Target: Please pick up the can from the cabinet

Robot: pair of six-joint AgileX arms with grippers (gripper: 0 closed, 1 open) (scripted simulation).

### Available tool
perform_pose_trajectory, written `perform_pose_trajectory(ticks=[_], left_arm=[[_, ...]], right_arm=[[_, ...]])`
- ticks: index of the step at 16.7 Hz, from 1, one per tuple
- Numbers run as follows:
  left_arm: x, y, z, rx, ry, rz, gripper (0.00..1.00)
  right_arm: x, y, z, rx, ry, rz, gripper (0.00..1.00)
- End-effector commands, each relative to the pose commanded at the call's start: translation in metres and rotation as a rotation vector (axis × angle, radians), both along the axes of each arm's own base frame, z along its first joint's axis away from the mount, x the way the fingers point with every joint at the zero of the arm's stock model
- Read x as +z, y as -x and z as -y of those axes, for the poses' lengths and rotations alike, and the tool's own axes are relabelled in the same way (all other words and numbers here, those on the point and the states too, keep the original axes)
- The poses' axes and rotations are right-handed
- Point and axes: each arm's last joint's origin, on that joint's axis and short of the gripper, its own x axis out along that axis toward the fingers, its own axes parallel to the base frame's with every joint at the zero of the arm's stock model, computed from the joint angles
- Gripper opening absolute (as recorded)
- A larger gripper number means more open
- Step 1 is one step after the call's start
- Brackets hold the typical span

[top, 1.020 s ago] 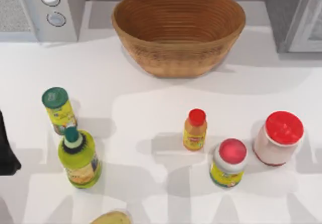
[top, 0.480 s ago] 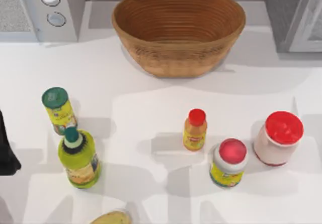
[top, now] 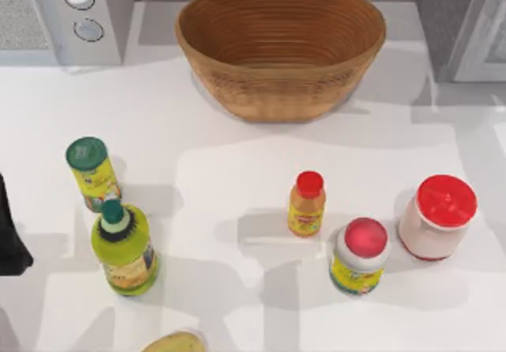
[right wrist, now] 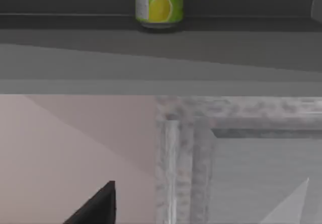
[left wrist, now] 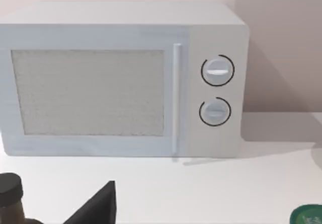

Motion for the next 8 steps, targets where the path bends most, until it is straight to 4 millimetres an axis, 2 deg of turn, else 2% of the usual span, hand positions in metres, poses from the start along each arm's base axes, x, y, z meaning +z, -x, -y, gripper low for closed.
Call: perform_pose_trajectory(ticks=[4,8], left_arm=[[0.0,0.0,0.0,0.0,0.0,0.0,1.0],[0.0,0.0,0.0,0.0,0.0,0.0,1.0]], right_arm=[[0.044,-0.037,-0.013,0.002,-0.004,0.015,1.0],[0.063,-0.058,-0.021,0.004,-0.008,0.023,1.0]])
